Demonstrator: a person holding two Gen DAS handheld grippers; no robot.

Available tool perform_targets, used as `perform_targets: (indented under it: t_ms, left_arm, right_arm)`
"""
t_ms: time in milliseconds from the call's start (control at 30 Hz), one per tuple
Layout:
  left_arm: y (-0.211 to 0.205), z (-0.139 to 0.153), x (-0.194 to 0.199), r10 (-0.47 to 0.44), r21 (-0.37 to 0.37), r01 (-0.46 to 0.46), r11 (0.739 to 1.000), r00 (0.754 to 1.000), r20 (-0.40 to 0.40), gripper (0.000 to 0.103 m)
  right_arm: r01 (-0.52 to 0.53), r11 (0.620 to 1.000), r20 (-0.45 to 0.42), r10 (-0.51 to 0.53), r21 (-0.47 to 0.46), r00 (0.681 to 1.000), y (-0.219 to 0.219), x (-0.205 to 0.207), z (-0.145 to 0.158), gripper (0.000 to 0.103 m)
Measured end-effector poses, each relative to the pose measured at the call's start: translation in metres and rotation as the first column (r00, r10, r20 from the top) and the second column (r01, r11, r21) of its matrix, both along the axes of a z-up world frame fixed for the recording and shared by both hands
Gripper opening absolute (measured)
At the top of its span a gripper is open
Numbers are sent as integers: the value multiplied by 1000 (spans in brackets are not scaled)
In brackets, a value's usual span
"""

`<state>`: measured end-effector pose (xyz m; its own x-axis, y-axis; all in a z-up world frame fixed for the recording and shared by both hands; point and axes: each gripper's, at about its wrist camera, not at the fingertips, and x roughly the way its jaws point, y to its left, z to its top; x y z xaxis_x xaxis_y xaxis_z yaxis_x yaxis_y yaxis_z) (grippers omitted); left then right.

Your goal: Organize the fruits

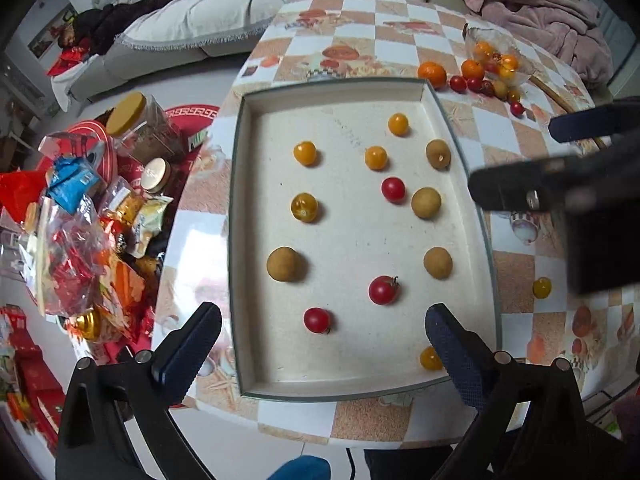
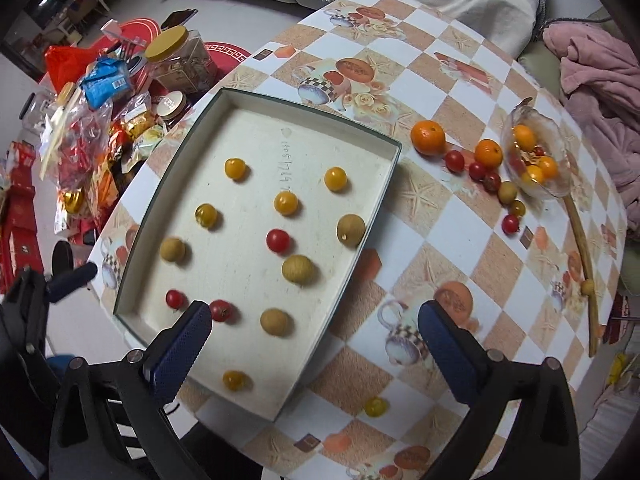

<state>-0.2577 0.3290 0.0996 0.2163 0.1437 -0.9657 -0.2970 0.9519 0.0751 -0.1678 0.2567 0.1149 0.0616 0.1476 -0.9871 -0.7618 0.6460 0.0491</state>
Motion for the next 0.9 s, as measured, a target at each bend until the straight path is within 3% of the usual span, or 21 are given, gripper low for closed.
perform_targets:
  t_ms: [633, 900]
  left_arm:
    - [-22, 48, -18, -160, 30, 162, 986, 986, -55, 103]
    - [-26, 59, -19, -153, 47, 155, 987, 987, -41, 103]
  right_arm:
    - [-31, 999, 62, 32, -11, 998, -41, -32, 50, 103]
    - [-52, 999, 102, 52, -2, 993, -47, -34, 61, 103]
